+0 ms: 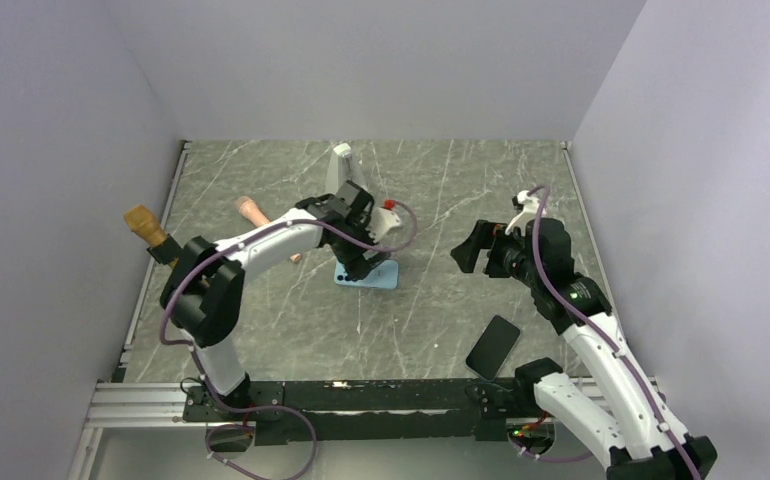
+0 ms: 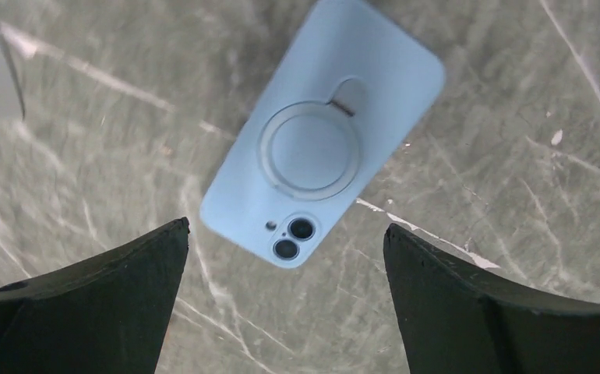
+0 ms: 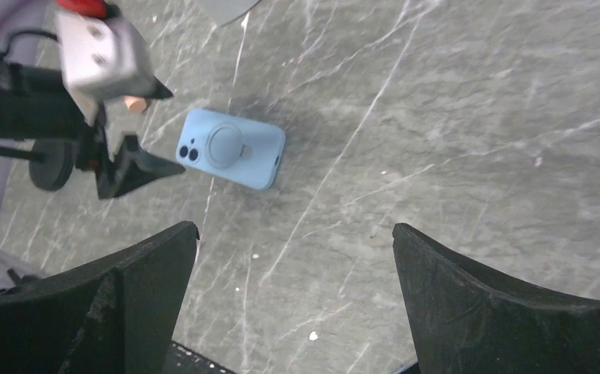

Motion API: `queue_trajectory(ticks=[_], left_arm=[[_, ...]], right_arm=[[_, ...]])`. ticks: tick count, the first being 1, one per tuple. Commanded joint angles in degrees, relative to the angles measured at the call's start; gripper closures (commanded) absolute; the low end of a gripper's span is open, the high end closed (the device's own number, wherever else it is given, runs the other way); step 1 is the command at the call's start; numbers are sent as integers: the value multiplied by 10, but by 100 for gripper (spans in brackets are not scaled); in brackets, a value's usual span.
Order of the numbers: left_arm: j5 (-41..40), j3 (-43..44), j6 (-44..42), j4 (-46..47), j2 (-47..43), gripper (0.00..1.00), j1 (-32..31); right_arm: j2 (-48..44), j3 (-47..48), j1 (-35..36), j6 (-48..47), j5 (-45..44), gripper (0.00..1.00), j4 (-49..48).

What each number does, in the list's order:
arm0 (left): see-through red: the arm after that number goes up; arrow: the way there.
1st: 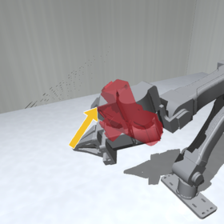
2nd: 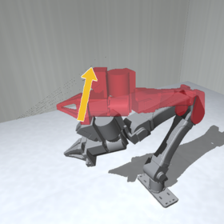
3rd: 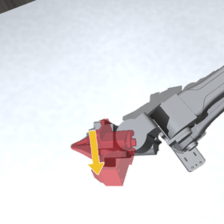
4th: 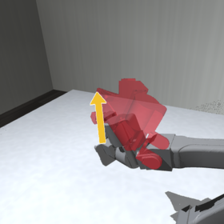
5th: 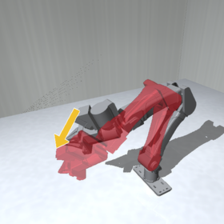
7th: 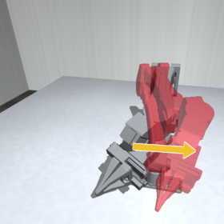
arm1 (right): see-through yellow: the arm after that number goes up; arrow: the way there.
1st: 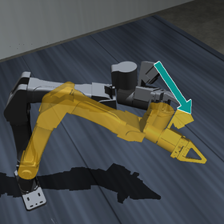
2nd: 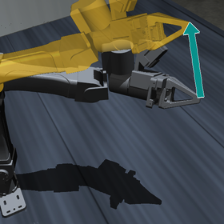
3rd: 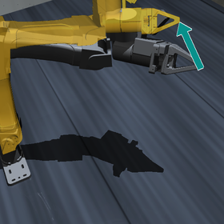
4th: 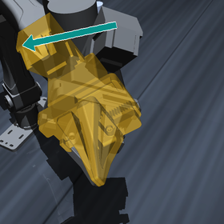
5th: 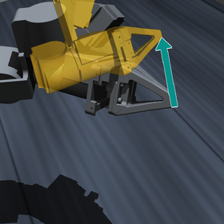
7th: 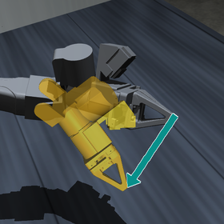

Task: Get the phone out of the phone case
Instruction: Adjust the phone at the center of the board.

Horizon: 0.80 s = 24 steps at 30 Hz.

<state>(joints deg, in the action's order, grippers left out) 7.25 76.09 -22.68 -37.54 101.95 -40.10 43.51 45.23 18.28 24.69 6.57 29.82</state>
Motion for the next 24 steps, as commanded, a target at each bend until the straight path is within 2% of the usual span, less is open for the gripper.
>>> queue_trajectory(ticks=[1,4,7,10,13,17,21,24], left_arm=[[60,-42,126,44,-84,3,47],[63,-74,215,74,-124,11,85],[65,-116,322,93,-161,25,116],[36,-157,430,105,-189,39,132],[58,-211,553,133,-208,41,145],[109,-320,694,257,-252,43,148],[92,-394,795,332,-268,42,148],[63,-416,835,352,-269,43,149]], right_arm=[[45,-22,-3,21,95,0,-49],[83,-34,-2,41,135,0,-84],[126,-47,-3,47,189,1,-148],[195,-38,0,40,241,9,-199],[273,-24,14,44,281,18,-277],[392,38,77,21,250,29,-296],[481,100,125,-27,210,30,-296],[538,155,140,-88,189,27,-264]])
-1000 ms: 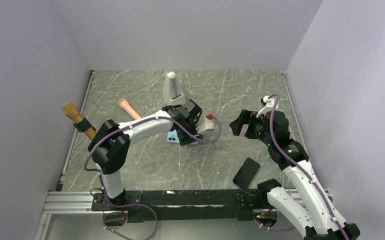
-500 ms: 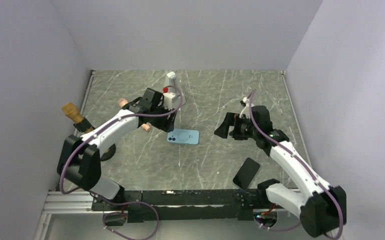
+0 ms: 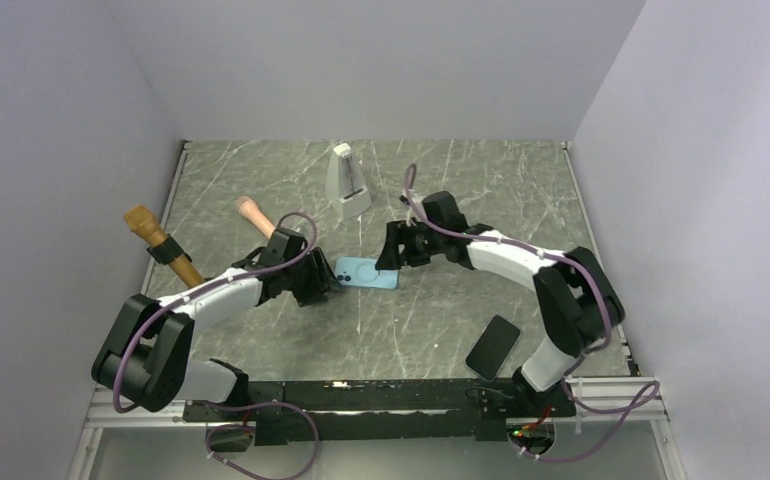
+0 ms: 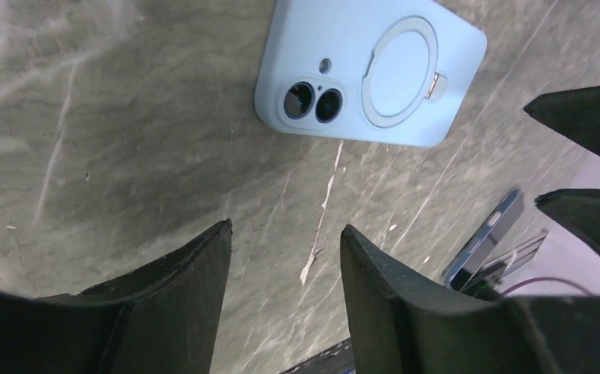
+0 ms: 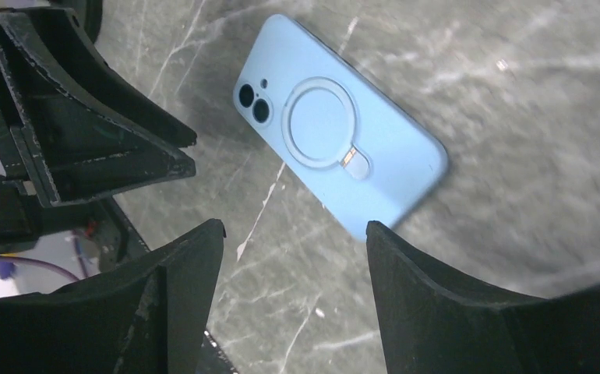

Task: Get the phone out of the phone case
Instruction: Adjust the phone at the center of the board.

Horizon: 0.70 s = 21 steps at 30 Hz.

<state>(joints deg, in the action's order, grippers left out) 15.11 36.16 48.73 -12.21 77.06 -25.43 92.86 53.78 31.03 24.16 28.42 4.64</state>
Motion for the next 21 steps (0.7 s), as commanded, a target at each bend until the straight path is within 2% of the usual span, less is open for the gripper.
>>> queue_trajectory(ticks=[1,6,9,15,21], left_arm=[[-17,-25,134,113,-18,43,2],[-34,-40,183,156,13,41,2],[-53,-35,193,163,41,44,5],[-44,-30,235,191,85,48,8],[-60,-22,243,202,98,52,16]], right_arm=[[62,89,15,-105,-38,25,4],[140,153,16,-169,-31,22,36],[175,170,16,-178,-6,22,33],[203,160,17,-197,32,21,17],[162,87,32,-215,54,17,-14]])
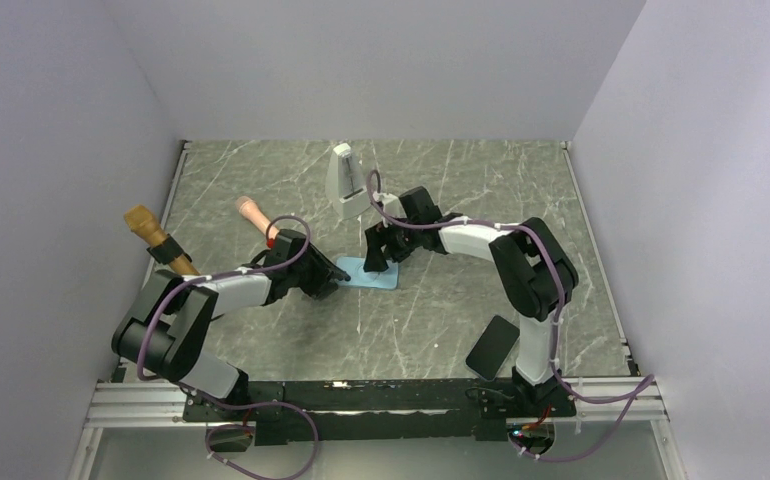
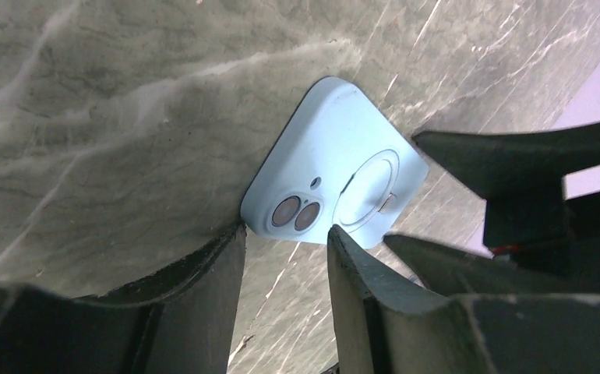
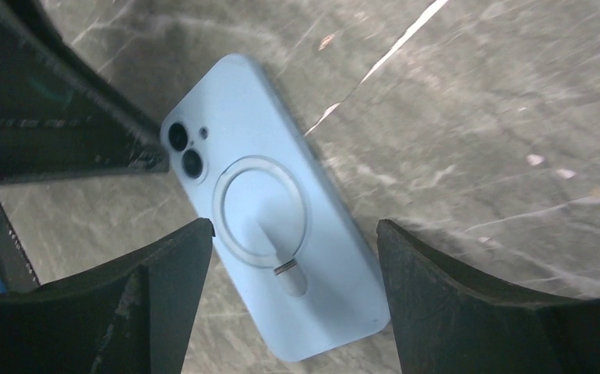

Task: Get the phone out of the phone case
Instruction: Adjust the phone at the center of the board, then pick up the phone at the center of the board.

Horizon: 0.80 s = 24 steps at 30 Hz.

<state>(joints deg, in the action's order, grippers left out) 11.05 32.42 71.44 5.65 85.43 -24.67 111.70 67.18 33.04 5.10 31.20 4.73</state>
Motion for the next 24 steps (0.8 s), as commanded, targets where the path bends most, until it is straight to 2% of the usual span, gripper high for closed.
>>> queue_trajectory(ticks=[1,3,9,13,16,24], left_arm=[[-14,19,15,29,22,53,11],[-2,27,13,38,41,55,16],[17,31,9,59,62,57,20],[21,29,3,61,62,57,21],[18,21,2,63,57,57,21],[14,-13,3,80,50,56,28]], right_arm=[[-37,-59,17,-24,20,15,-20],[-58,-76,29,-24,-21,10,-24],[-70,-62,95,-39,-175,5,37],[-41,-8,122,-25,-251,4,125],[-3,73,136,-16,-299,4,212],[76,179,150,-45,-310,9,344]])
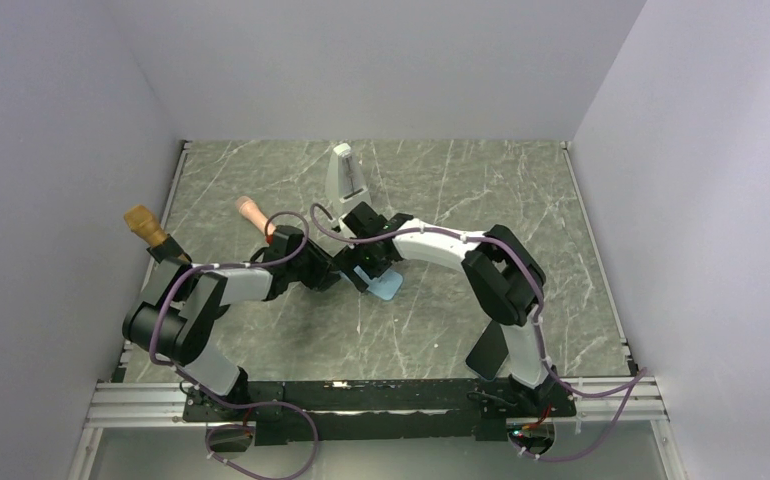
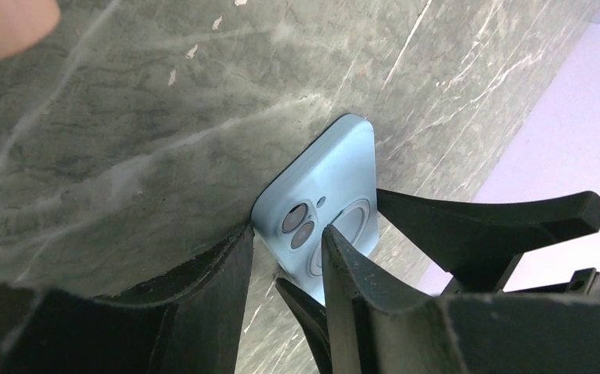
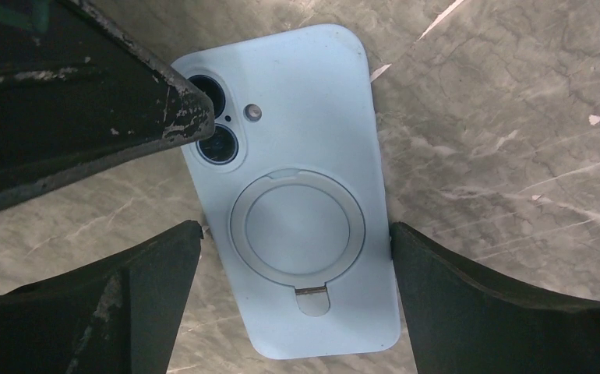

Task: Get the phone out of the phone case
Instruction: Pick up the phone at the center of the board.

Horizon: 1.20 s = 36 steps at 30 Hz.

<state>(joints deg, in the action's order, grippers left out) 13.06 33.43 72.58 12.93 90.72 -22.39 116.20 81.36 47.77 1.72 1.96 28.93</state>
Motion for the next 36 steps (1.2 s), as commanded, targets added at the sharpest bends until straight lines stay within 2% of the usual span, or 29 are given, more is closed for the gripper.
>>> queue_trajectory(ticks=[1,5,10,14,16,21,27,31,36], left_arm=[[-10,-24,-13,1,-7,56,6],[-54,-26,-32,-60,-47,52,10],[-113,-12,-37,-180,-93,38,16],[-138,-6,-38,-223,-120,27,18],[-156,-12,-38,-231,-138,22,22],[-182,-15,-54,-260,-167,9,33],[-185,-21,-73,-270,-188,2,42],[-156,-27,-84,-252,-186,2,48],[-108,-33,-83,-223,-178,1,51]], right_arm=[[39,44,4,-12,-18,10,113],[58,61,13,-31,-18,11,147],[81,70,20,-45,-33,10,169],[110,90,24,-55,-40,13,174],[128,102,25,-57,-47,19,182],[143,117,28,-74,-42,42,182],[122,117,30,-79,-56,72,163],[62,78,31,-77,-35,74,104],[-10,30,29,-75,5,82,42]])
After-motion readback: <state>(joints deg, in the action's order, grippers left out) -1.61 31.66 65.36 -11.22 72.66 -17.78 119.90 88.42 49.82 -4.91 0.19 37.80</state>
